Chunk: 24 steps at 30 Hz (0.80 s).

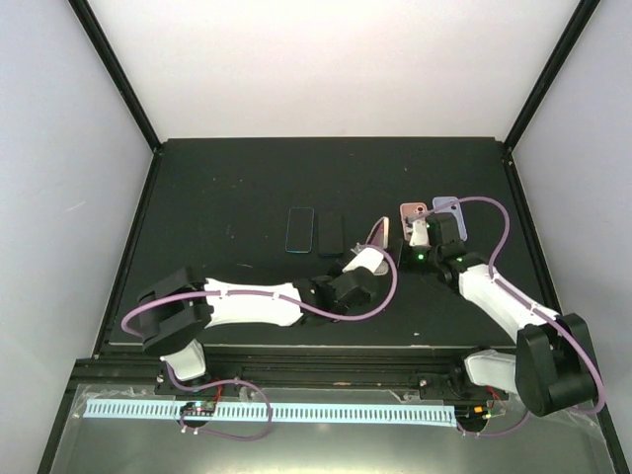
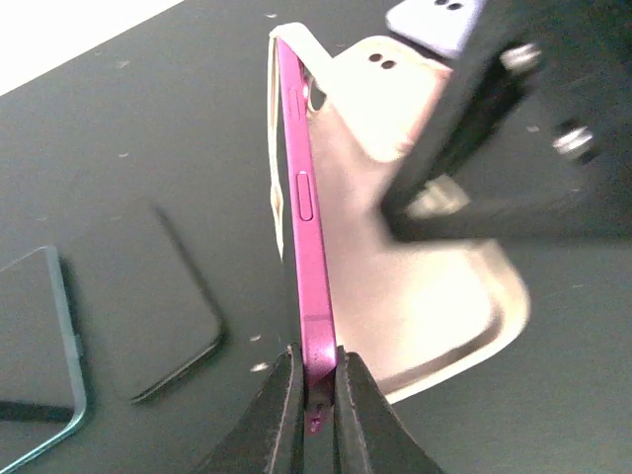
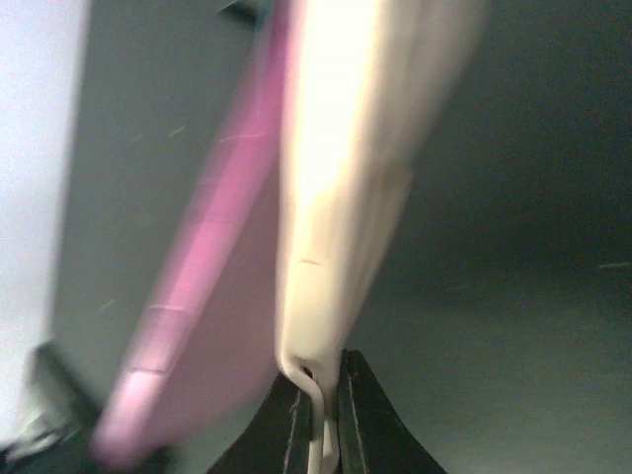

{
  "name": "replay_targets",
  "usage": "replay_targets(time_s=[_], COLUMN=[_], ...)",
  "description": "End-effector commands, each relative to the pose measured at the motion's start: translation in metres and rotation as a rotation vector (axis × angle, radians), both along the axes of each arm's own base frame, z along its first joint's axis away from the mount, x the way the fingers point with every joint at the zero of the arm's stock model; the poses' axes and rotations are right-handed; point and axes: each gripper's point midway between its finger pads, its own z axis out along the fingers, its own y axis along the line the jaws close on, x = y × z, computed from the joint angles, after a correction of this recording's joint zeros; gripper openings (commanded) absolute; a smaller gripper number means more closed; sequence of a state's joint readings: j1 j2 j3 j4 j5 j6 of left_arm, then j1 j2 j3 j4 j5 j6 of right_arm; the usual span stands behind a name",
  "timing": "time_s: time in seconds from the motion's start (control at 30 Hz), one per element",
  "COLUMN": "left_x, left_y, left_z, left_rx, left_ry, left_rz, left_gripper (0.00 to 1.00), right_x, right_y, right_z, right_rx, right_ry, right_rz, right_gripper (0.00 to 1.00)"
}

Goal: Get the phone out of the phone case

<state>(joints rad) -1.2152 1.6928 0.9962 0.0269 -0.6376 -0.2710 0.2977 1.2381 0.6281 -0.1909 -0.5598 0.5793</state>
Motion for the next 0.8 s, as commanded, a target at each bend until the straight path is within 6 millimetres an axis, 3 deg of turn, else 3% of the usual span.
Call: replay_targets(time_s=[0.0,0.37,0.5,0.63,0.77], left_x=[0.015,0.014,0.016,0.015,0.020], left_y=[0.043,0.055,0.078,0.097,0.129], left_z=[0.017,0.029,0.038,0.050,0.058], left_rx=[0.014,0.008,0.011,-0.025,-0.010], left_ry=[-0.044,-0.062,-0.074,-0.077,-0.097], left_rz=[0.154,0.167,0.190,0.182,0.257], left_gripper=[0.02,0.01,0.01,0.01,0.02], right_x=[0.028,0.033,0.045,0.047,0.046], right_y=[-0.050,-0.059,-0.068,-0.060,-0.058], right_z=[-0.005,0.011,0.028,0.039,0.049], right_rx=[-0.211,-0.250,-0.293,-0.258,-0.258], right_ry=[-0.113,-0.187,-0.244,-0.269,-0.318], right_rz=[-0.186,-0.208,-0.228,-0.187,-0.157], right_gripper=[0.01,0.01,0.01,0.01,0.01])
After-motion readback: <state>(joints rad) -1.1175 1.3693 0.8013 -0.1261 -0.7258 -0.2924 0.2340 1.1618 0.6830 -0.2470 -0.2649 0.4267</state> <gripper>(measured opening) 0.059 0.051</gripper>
